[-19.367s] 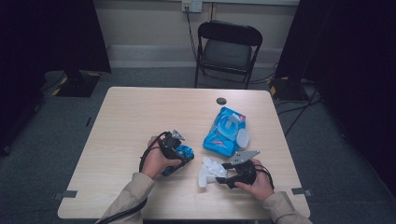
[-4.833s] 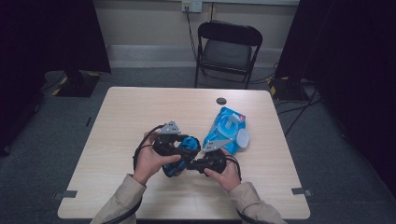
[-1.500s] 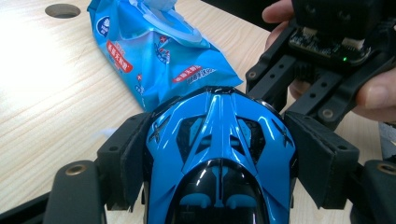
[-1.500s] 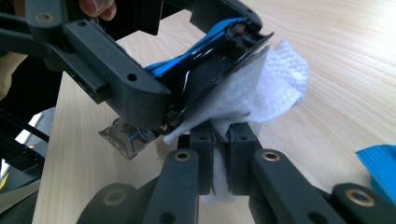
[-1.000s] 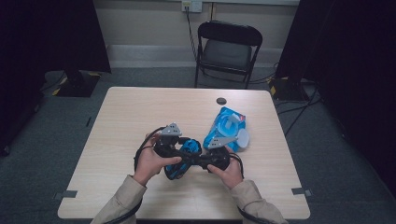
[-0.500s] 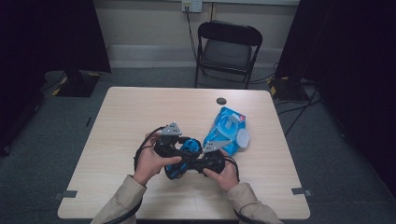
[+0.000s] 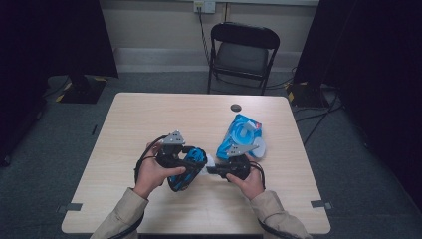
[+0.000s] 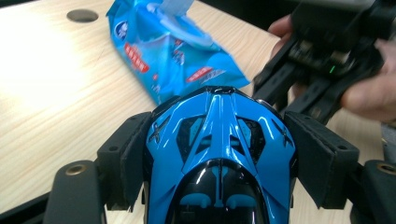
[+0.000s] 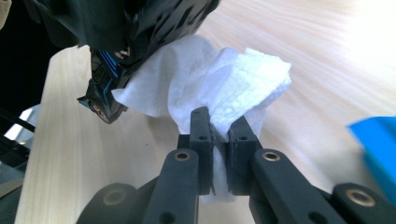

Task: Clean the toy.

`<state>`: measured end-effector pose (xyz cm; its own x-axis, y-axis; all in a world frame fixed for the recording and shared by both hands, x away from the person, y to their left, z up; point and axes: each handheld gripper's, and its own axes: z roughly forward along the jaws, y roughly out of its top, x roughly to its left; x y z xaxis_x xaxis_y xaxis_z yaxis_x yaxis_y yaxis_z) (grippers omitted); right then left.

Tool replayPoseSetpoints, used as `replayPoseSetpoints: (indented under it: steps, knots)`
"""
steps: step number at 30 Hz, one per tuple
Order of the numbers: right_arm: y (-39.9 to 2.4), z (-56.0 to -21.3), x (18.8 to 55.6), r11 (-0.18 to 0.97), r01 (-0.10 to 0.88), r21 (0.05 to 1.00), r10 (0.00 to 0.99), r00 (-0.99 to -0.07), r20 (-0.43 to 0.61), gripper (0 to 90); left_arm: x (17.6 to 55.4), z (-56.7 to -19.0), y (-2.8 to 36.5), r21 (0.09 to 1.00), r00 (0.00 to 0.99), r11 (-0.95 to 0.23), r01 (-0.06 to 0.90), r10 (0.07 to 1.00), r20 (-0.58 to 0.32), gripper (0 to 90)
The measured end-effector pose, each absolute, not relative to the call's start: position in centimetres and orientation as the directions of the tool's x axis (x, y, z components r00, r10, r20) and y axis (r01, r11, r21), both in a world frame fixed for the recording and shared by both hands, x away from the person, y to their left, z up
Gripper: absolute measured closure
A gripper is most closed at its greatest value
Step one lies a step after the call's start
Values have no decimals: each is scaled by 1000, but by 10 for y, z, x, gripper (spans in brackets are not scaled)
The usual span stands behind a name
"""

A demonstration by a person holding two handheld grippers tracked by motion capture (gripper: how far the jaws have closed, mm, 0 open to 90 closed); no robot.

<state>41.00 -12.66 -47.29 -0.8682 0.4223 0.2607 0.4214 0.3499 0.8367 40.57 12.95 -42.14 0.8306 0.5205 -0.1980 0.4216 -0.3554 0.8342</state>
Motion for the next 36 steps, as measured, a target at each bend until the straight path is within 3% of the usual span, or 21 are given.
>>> replayPoseSetpoints:
  steps: [20,36]
  knots:
    - [-155,-455,418,312,418,853,470,-848,245,839,410,-435,149,804,802,-382,456,568,-185,262]
    - [-152,-438,420,294,389,873,454,-860,230,839,414,-442,146,783,802,-415,464,572,-172,262]
